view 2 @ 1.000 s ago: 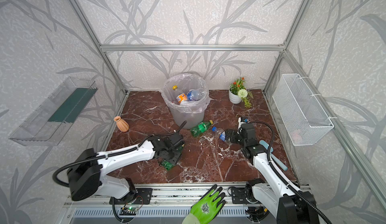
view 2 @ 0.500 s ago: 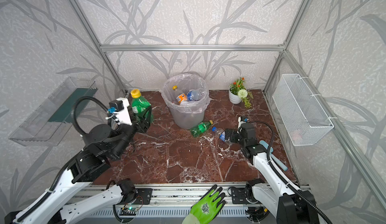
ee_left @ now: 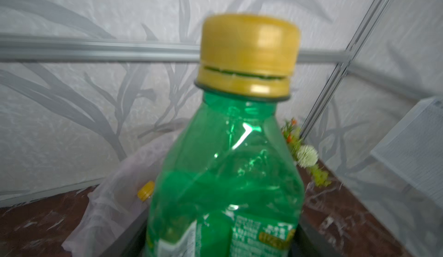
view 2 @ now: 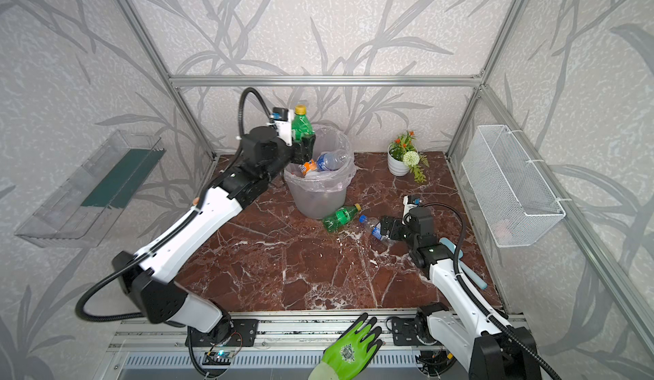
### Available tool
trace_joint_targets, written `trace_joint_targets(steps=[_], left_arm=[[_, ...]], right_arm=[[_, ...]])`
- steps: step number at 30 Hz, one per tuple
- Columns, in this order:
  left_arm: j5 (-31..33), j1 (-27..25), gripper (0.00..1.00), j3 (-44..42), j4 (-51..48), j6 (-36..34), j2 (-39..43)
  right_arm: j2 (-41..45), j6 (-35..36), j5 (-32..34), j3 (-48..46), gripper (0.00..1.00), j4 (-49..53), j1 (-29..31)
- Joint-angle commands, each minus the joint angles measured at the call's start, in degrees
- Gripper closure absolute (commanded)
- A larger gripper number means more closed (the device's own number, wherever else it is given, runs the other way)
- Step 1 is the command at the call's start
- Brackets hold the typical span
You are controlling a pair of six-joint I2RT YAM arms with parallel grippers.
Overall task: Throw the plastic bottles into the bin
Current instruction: 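Lift the green bottle with the left gripper and carry it over the bin, then open the left gripper to drop the green bottle into the bin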
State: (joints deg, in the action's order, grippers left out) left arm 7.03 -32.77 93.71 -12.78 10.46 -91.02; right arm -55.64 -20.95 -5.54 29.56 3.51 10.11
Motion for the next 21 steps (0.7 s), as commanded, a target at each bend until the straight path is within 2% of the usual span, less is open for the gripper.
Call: trace_joint_targets(steps=[1,4,11,15,21], left_arm=[[-0.35,0.50,0.10,4.78,-10.24,1.53,-0.17],[0.62,0.38,0.01,3.86,-10.75,0.97,2.65],[-0.11,0.42,0.01,-7.49,-2.36,0.34,14.40],[0.33,0.37,0.01,-10.55,-3.11,0.48,17.63],[5.56,0.50,0.01,-16.43,-4.26,3.05,21.32]], right_arm=[[2.39,1.46,0.76,2.20,0.03,2.06,-0.27],[3.33,2.09,1.40,2.23,0.03,2.96,-0.26],[2.40,2.97,1.11,2.81,0.03,4.74,-0.27],[0.35,5.03,0.22,4.45,0.03,6.14,-0.18],[-6.96,12.04,-0.06,10.39,0.04,12.50,2.21]])
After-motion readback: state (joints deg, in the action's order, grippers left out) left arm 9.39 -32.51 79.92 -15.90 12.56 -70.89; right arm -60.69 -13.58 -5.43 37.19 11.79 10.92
